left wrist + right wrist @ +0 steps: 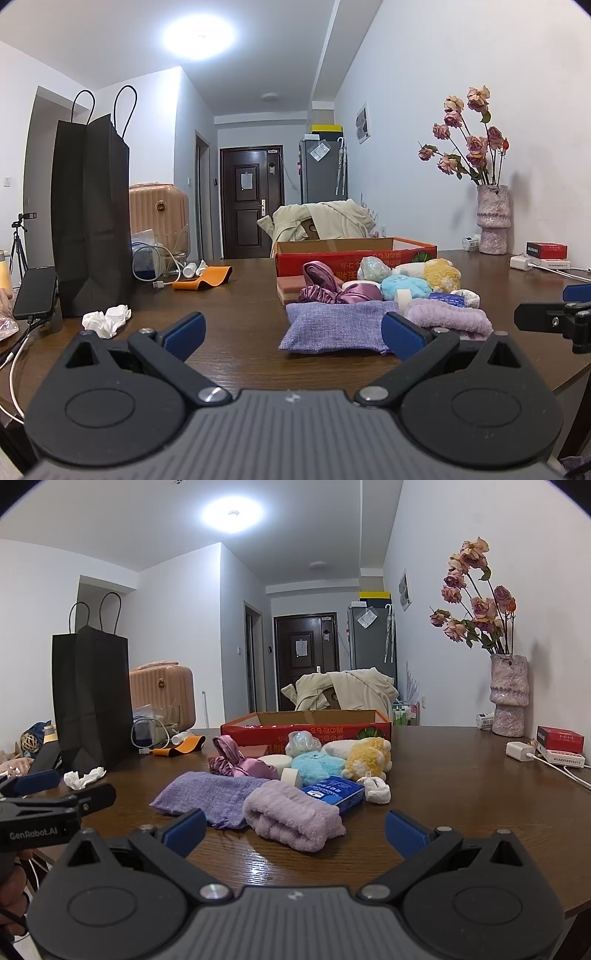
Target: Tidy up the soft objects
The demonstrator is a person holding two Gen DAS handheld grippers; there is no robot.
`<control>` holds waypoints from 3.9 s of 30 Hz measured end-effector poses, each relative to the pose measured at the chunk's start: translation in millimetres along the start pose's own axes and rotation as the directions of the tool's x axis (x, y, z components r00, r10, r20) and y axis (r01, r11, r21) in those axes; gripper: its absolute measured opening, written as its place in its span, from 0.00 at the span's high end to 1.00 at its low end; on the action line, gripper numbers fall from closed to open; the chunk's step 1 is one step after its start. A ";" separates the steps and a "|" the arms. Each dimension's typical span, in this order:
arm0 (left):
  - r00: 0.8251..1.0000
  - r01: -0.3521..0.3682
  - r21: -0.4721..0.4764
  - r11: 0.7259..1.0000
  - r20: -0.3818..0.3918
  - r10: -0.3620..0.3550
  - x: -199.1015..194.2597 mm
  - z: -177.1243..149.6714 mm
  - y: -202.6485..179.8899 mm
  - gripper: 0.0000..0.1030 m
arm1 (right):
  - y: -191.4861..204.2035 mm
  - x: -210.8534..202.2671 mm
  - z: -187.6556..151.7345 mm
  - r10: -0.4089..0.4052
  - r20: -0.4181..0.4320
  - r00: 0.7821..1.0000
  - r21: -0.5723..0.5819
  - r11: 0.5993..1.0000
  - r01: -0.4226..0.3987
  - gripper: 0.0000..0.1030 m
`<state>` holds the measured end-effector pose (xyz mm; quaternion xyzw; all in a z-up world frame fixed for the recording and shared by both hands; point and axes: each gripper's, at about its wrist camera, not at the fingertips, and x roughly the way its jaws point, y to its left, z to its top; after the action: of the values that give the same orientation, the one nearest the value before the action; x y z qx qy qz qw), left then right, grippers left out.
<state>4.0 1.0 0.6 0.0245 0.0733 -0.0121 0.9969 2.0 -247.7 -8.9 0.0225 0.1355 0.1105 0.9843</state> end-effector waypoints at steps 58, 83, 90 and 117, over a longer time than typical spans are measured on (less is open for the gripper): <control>1.000 -0.003 -0.002 1.000 -0.001 0.003 0.7 1.5 1.9 0.00 | -1.4 1.7 -0.4 0.007 0.006 1.000 0.000 1.000 -0.007 0.00; 0.989 0.079 -0.094 0.992 -0.117 -0.090 74.6 31.6 16.2 0.00 | -21.8 41.9 25.4 0.122 -0.025 0.992 0.146 0.982 -0.118 0.11; 0.949 0.090 -0.262 0.961 -0.270 -0.163 140.2 34.0 41.5 0.17 | 12.6 104.8 39.3 0.316 -0.151 0.937 0.148 0.944 -0.295 0.58; 0.820 0.318 -0.395 0.862 -0.343 -0.459 165.3 14.7 65.1 0.95 | 54.0 183.9 29.6 0.090 -0.374 0.923 -0.059 0.991 -0.121 0.80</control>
<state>171.4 61.8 -6.0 -0.1509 0.2933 -0.2001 0.9226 171.4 -154.4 -24.6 -0.0312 0.3130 0.1709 0.9337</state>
